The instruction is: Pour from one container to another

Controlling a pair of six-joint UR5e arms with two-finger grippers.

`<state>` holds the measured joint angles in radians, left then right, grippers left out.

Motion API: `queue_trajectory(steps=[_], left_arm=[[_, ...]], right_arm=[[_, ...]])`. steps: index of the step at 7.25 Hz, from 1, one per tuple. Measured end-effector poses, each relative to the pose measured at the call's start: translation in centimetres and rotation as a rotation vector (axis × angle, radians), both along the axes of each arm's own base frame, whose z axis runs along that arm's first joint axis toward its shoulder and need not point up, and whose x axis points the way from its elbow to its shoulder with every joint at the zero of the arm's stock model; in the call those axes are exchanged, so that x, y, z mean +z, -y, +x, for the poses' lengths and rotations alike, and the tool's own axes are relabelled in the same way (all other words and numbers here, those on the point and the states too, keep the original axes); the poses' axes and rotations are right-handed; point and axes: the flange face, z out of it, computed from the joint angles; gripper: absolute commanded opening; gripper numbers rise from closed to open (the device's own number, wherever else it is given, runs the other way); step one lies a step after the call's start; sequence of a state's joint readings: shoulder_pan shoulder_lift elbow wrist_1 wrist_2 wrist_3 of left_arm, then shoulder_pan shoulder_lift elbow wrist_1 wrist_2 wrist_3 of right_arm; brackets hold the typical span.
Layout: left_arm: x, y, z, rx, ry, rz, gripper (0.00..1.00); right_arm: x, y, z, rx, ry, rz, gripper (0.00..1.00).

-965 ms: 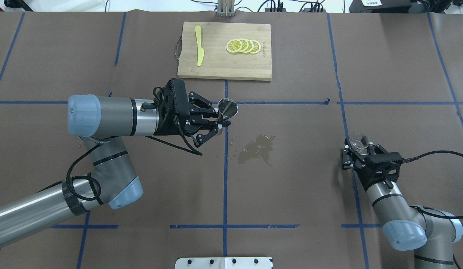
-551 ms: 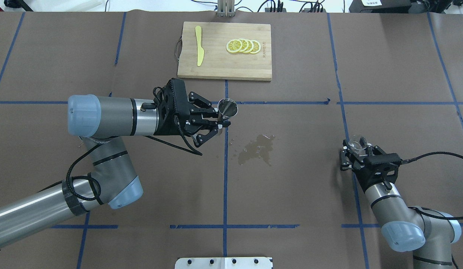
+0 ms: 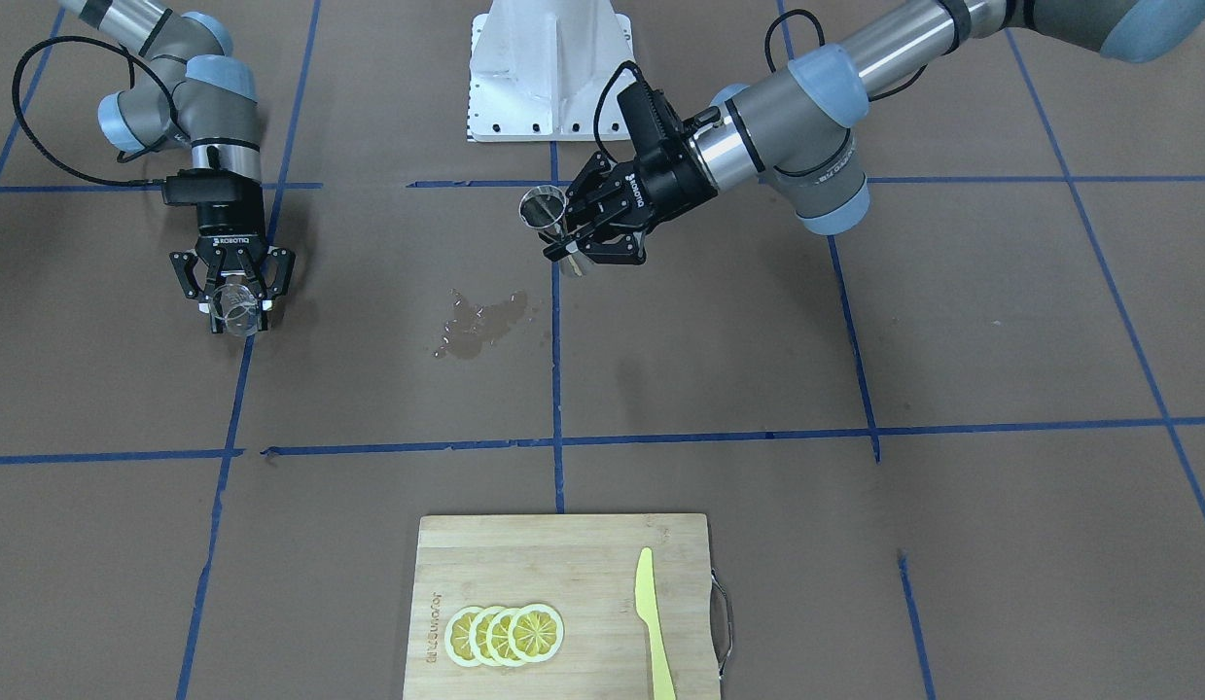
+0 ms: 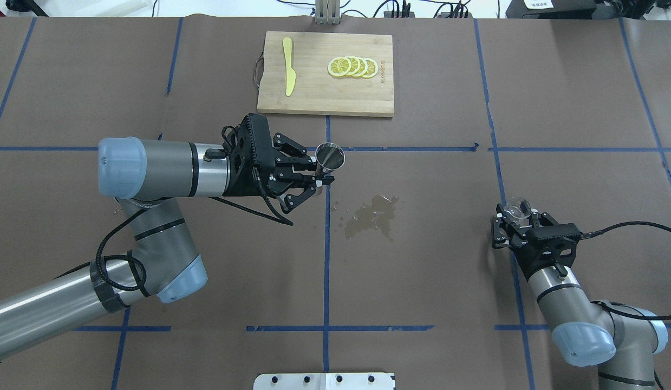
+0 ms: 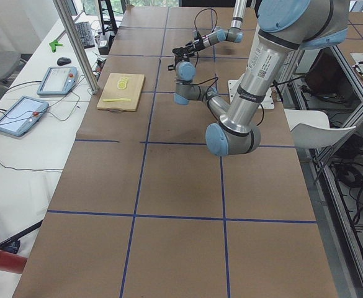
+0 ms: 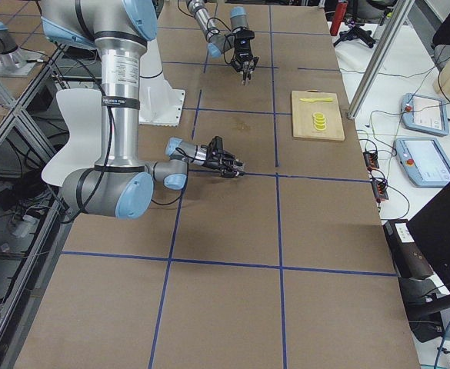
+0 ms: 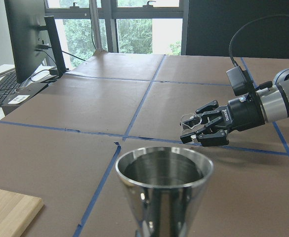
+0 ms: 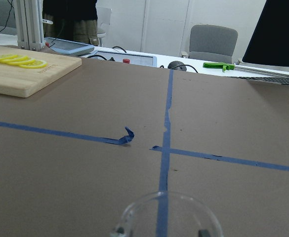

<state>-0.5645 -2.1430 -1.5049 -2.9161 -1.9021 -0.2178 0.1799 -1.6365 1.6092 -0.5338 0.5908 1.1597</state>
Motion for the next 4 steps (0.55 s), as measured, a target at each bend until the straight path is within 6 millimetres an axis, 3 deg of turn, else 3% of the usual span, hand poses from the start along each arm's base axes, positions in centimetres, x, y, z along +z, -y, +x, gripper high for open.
queue_trajectory(steps=[3, 4], left_arm=[[-0.02, 0.01, 0.01, 0.000, 0.000, 0.000, 0.00], [-0.06, 0.01, 0.02, 0.000, 0.000, 0.000, 0.00]], right_arm=[[0.00, -0.02, 0.00, 0.000, 0.001, 0.000, 0.79], [-0.02, -0.02, -0.01, 0.000, 0.001, 0.000, 1.00]])
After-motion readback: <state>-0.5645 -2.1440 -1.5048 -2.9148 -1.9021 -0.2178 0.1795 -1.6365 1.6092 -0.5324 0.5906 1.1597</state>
